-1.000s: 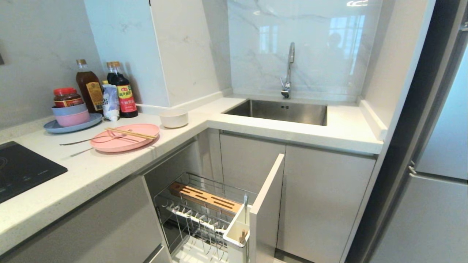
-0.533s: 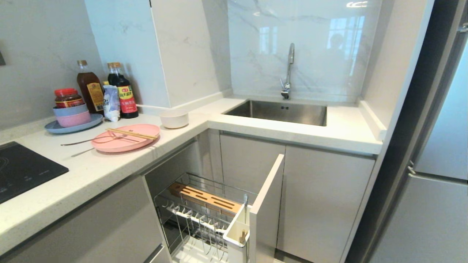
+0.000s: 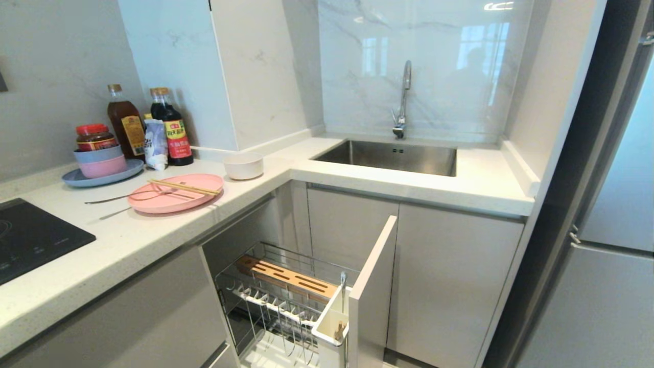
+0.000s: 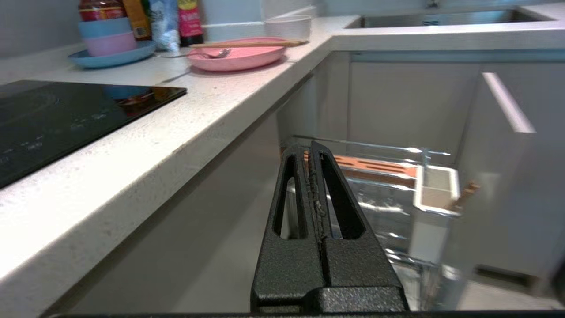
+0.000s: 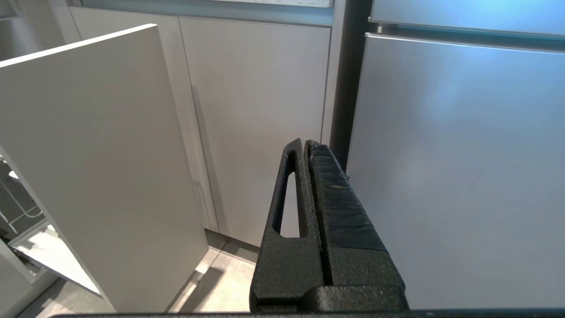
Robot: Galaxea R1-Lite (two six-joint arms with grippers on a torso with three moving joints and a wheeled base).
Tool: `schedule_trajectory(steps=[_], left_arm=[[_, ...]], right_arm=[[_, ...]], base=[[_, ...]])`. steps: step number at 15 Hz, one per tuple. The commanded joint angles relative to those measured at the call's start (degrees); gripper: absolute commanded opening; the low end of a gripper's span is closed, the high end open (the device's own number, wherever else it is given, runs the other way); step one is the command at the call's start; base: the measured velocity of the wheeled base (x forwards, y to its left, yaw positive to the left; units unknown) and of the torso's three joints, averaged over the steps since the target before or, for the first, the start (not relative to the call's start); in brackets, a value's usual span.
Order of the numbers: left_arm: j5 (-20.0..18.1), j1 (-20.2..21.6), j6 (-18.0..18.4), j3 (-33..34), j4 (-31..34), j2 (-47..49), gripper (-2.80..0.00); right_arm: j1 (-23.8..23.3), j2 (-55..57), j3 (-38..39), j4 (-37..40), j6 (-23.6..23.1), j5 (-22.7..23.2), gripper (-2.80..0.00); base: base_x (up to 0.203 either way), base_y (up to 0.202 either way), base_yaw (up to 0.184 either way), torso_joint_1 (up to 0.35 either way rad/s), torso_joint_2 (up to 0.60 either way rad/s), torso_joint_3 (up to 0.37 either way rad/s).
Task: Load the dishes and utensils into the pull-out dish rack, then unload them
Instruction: Pick up the chopsticks and place it in the cupboard
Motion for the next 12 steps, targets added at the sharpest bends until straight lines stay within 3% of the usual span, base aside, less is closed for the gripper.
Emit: schedule_trajectory(steps=[1,4,5,7,8,12], left_arm=[[0.8,-0.1,0.5,8.5,-8.4,-3.5,-2.8],[1.7,-0.2,4.6,25.6,-26.8,-3.9,-2.8],[1.5,-0.2,4.6,28.0,-27.6,-3.9,-2.8],[-2.7,-0.3,2.2,28.1,-24.1,-4.0,-2.8],[-3.0,-0.3,0.7,27.6,-21.3,-4.0,-2.8],[-2.8,-0.3,-1.3,27.5,-21.4,-4.0,-2.8]], right_arm=[[0.0,0.0,0.0,0.0,0.0,0.0,-2.8],[0.0,0.0,0.0,0.0,0.0,0.0,-2.8],[0.0,0.0,0.0,0.0,0.0,0.0,-2.8],[0.0,0.0,0.0,0.0,0.0,0.0,-2.8],[0.0,0.0,0.0,0.0,0.0,0.0,-2.8],[0.0,-0.1,0.0,0.0,0.0,0.0,-2.8]], base=[[0.0,0.0,0.0,0.0,0.0,0.0],[0.0,0.0,0.0,0.0,0.0,0.0],[0.0,0.0,0.0,0.0,0.0,0.0],[0.0,0.0,0.0,0.0,0.0,0.0],[0.0,0.0,0.0,0.0,0.0,0.0],[0.0,0.0,0.0,0.0,0.0,0.0]])
